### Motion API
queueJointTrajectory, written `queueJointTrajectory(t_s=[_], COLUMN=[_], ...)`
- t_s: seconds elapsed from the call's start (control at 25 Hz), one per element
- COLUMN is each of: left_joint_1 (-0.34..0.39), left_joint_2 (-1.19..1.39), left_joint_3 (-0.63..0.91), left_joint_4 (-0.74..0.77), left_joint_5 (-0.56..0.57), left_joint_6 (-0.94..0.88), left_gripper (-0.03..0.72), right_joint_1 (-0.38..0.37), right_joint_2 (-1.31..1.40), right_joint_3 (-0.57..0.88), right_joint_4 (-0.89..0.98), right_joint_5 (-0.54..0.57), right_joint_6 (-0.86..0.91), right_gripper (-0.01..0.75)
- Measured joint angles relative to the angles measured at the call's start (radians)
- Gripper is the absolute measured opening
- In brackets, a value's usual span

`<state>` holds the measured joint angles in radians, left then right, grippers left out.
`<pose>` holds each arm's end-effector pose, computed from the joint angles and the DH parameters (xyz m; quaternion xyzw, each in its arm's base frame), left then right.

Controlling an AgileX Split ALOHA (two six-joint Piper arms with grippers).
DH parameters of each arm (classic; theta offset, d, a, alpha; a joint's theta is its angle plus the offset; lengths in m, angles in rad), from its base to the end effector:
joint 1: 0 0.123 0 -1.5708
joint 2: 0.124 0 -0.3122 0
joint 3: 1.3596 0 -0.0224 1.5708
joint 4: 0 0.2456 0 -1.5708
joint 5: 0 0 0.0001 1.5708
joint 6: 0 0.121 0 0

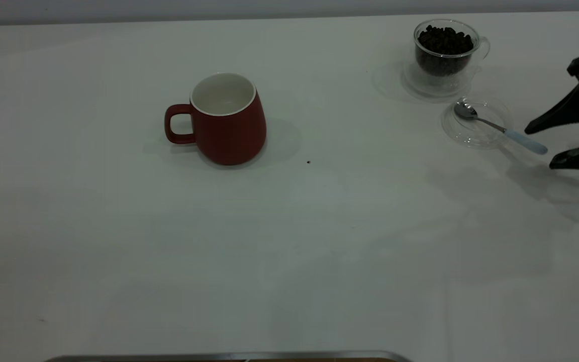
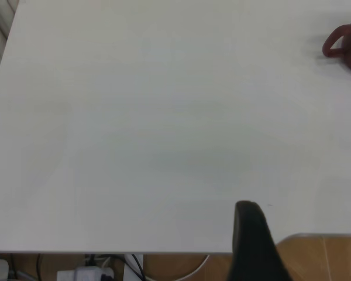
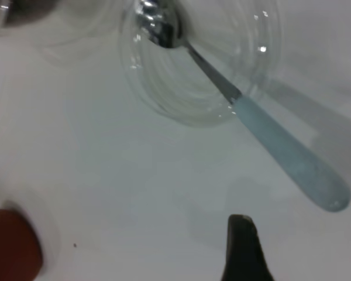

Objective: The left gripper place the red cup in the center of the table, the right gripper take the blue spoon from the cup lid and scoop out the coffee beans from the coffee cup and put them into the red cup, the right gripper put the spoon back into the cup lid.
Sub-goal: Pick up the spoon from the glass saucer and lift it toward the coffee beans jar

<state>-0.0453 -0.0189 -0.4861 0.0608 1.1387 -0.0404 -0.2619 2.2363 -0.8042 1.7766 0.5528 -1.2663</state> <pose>-0.0157 0.0074 0.2486 -0.0003 0.8713 0.0093 0.4907 0.3390 -0.0264 0.0111 0.3297 0.8911 0.2837 0.1297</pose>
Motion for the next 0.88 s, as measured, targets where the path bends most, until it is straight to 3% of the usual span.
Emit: queueJointTrajectory(t_s=[0.88], left_joint_1=[0.000], left_joint_2=[0.000], left_joint_3=[0.000], left_joint_4=[0.000], left_joint_5=[0.000], left_joint_6=[-0.001], left_gripper=[0.515], right_joint_1=[-0.009], right_joint_2=[0.121], right_joint_3=[-0.089], right_joint_4=[0.019], right_joint_5=[0.057], right_joint_6=[-0.058], right_gripper=[0.527])
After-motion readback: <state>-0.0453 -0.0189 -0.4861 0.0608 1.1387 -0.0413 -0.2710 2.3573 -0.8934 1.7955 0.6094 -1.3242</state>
